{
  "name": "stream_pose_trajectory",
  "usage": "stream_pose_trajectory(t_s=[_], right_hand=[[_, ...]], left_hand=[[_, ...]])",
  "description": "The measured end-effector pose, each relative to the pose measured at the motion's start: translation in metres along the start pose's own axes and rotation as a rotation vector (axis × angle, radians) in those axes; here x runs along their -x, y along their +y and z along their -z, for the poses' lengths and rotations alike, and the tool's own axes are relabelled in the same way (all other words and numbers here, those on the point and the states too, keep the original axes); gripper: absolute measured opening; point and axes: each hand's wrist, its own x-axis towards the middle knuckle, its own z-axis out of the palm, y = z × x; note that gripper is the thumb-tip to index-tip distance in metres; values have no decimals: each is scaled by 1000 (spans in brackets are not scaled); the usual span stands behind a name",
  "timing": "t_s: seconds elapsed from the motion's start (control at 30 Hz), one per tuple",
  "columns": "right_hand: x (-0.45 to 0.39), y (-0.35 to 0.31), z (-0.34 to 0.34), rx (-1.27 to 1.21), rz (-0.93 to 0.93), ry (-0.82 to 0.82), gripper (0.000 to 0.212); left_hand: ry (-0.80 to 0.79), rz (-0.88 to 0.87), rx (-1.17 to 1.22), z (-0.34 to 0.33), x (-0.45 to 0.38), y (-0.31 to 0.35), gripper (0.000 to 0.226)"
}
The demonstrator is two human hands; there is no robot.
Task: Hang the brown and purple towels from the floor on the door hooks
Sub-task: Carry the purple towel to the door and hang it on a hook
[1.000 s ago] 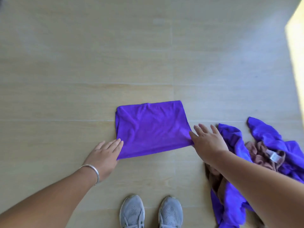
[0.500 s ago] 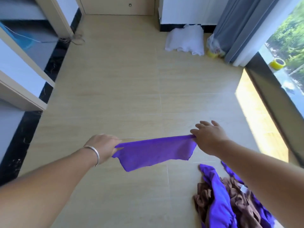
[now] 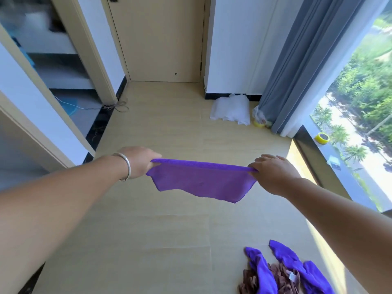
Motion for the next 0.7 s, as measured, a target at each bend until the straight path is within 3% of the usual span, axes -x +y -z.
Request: stream_pose_trajectory(t_s=[0.3, 0.7], right_hand=[[18, 23, 133, -6, 57, 216, 34], [67, 54, 316, 59, 5, 343, 39]], left_hand=[[173, 4, -88, 118, 57, -7, 32], [407, -3, -192, 285, 131, 11, 36]])
